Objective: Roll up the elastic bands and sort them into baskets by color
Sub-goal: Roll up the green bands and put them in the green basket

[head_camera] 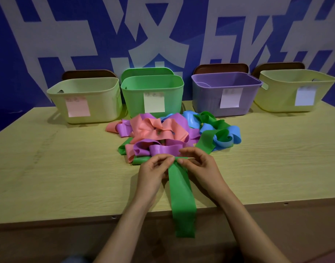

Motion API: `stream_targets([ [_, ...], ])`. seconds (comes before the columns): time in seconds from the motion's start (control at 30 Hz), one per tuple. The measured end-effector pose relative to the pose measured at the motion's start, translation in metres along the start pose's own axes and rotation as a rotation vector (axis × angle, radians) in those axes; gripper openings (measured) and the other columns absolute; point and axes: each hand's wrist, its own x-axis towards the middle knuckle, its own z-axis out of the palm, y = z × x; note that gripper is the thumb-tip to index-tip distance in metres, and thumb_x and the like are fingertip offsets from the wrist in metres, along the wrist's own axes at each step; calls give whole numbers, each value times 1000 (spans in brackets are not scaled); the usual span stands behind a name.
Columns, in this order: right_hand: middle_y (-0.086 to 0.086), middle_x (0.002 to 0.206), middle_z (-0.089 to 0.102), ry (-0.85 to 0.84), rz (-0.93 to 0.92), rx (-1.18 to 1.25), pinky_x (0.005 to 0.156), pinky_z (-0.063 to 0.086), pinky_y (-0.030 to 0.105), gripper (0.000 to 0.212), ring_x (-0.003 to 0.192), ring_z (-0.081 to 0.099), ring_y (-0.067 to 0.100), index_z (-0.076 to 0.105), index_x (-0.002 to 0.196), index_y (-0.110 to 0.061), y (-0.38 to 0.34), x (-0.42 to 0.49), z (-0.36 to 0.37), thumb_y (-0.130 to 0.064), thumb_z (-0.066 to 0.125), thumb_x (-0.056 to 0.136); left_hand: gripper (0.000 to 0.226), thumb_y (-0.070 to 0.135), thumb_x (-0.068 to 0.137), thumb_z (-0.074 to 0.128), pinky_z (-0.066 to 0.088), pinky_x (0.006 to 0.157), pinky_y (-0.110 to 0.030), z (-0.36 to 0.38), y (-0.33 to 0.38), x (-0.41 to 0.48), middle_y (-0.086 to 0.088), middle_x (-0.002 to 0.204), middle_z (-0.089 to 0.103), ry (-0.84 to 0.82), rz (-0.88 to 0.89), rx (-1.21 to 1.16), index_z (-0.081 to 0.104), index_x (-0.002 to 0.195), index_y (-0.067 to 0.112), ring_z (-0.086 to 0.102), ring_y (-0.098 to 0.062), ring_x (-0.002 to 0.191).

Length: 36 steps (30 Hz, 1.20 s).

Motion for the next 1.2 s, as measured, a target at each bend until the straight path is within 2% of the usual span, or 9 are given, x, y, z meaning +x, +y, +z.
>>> stream_targets([
  [0.1, 2, 75, 68, 0, 37, 35, 69, 49, 26, 7, 69, 61, 6, 68, 91, -3, -1, 0, 1, -5, 66, 85, 9, 6, 84, 66, 55, 69, -22, 0, -1, -1, -1, 82, 73, -8, 33, 17, 71, 89, 11, 68, -11, 79],
  [0.27, 13, 79, 67, 46, 49, 85, 78, 47, 39, 7, 79, 60, 23, 68, 89, 0, -3, 0, 0, 1, 67, 82, 22, 2, 80, 69, 55, 79, -27, -2, -5, 1, -5, 91, 69, -69, 25, 80, 67, 97, 17, 67, -15, 88],
  [0.4, 12, 77, 66, 57, 64, 126, 70, 47, 33, 9, 78, 57, 25, 67, 89, 1, -6, -1, 0, 5, 66, 81, 28, -1, 77, 72, 54, 70, -25, -4, -4, 2, -3, 77, 69, -146, -37, 102, 61, 96, 16, 69, -17, 79],
  [0.5, 19, 80, 63, 35, 82, 130, 67, 49, 29, 13, 78, 58, 25, 67, 85, -2, -6, -1, 1, 9, 66, 79, 33, -4, 70, 76, 55, 70, -32, -5, -3, 3, 1, 65, 64, -99, -48, 105, 59, 94, 10, 66, -19, 72],
  [0.6, 22, 84, 63, 12, 87, 135, 68, 51, 26, 17, 79, 60, 25, 66, 84, -3, -7, -1, 0, 12, 65, 77, 34, -2, 67, 79, 53, 73, -37, -4, -4, 5, -3, 67, 60, -53, -46, 108, 58, 90, 10, 62, -22, 73],
  [0.7, 19, 83, 65, 0, 71, 104, 70, 53, 25, 19, 76, 64, 17, 65, 84, -3, -9, -2, -1, 14, 66, 75, 28, 3, 70, 78, 53, 67, -30, -6, -3, 4, -4, 71, 63, -63, -44, 107, 59, 89, 10, 65, -18, 73],
  [0.9, 20, 85, 64, -27, 77, 63, 73, 53, 29, 22, 82, 61, 21, 66, 87, -4, -8, -2, 0, 12, 70, 73, 7, 7, 85, 65, 56, 65, -23, -5, 1, 0, -10, 80, 71, -66, -37, 16, 61, 89, 3, 68, -15, 73],
  [1.03, 14, 83, 67, -55, 126, 79, 68, 54, 24, 21, 76, 65, 16, 63, 98, 2, -10, -5, 0, 4, 70, 78, 9, 3, 84, 65, 56, 68, -24, -7, -1, 0, -11, 86, 71, -58, -13, 24, 60, 91, 7, 69, -16, 78],
  [1.2, 11, 79, 65, -20, 126, 84, 65, 52, 20, 10, 72, 62, 13, 65, 90, 1, -7, -2, -1, 2, 68, 80, 17, -3, 79, 68, 54, 72, -21, -7, -3, -1, -8, 87, 68, -36, 35, 40, 63, 89, 10, 66, -12, 81],
])
